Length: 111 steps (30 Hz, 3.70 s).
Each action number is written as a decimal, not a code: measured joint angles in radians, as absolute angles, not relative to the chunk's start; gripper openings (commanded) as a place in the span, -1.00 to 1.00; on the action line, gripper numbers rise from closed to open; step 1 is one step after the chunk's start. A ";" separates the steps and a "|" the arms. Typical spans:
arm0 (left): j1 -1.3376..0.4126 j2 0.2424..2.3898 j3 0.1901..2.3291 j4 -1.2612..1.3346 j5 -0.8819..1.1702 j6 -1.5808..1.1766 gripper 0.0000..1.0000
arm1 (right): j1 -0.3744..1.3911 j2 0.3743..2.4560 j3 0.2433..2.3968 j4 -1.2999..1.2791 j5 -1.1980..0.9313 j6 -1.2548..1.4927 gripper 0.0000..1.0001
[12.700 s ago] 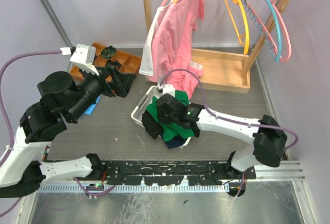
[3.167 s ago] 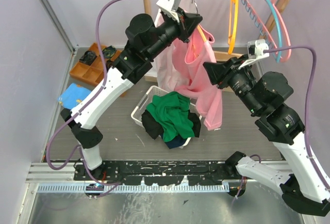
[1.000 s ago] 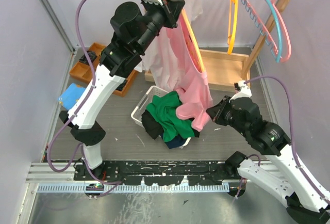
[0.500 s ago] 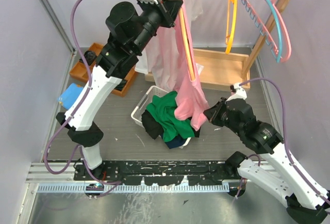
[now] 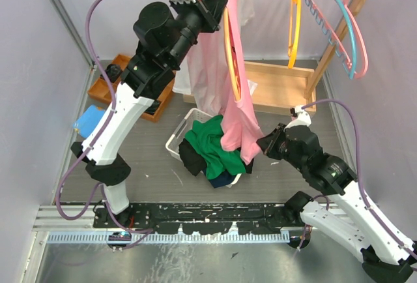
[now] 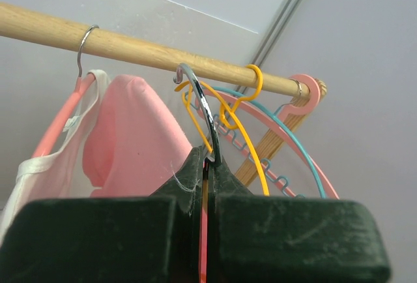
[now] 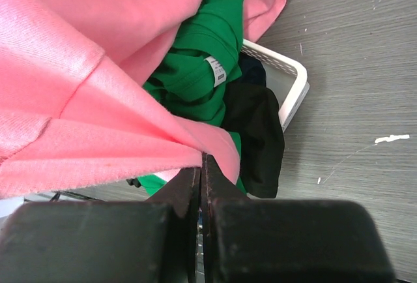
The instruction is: Remove the t-shirt from the hanger
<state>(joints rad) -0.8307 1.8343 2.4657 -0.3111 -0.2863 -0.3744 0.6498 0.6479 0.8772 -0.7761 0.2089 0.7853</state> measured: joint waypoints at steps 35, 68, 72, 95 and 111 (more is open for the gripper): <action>-0.862 1.933 2.492 -0.405 -0.392 -0.354 -1.00 | 0.649 0.812 1.372 -0.662 -0.048 0.363 -0.08; -0.862 1.967 2.540 -0.408 -0.449 -0.337 -1.00 | 0.649 0.724 1.172 -0.647 -0.023 0.366 -0.99; -0.862 1.967 2.540 -0.407 -0.461 -0.342 -1.00 | 0.649 0.669 1.087 -0.657 0.041 0.405 -0.99; -0.957 1.895 2.423 -0.422 -0.432 -0.253 -1.00 | 0.648 0.813 1.481 -0.815 0.293 0.406 -0.18; -1.023 1.879 2.376 -0.500 -0.477 -0.100 -1.00 | 0.648 1.029 1.823 -0.918 0.127 0.397 -0.06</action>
<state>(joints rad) -1.0229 1.8790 2.3760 -0.5003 -0.4770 -0.1001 0.6479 1.0294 1.8229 -0.9176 0.1268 0.3973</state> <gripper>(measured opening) 0.022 0.466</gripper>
